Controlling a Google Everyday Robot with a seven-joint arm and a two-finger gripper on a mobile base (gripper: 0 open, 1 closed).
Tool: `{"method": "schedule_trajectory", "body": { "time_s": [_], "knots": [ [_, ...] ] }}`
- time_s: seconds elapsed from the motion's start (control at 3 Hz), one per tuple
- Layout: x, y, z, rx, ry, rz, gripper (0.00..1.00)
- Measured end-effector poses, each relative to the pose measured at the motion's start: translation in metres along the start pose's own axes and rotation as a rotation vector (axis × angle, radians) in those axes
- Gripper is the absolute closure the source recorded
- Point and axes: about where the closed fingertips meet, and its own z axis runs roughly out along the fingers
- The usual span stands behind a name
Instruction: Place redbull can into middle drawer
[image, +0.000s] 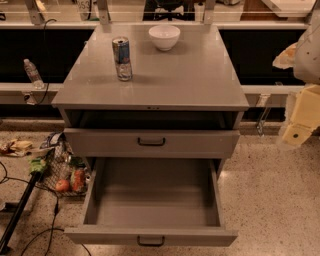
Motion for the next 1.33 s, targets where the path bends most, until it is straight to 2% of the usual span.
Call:
{"method": "schedule_trajectory", "body": {
  "time_s": [0.33, 0.67, 1.0, 1.33],
  "knots": [
    [0.0, 0.0, 0.0, 0.0, 0.0, 0.0, 0.0],
    [-0.016, -0.013, 0.004, 0.028, -0.098, 0.013, 0.0],
    [-0.074, -0.055, 0.011, 0.085, -0.376, 0.006, 0.0],
    [-0.142, -0.094, 0.009, 0.123, -0.659, 0.027, 0.0]
  ]
}}
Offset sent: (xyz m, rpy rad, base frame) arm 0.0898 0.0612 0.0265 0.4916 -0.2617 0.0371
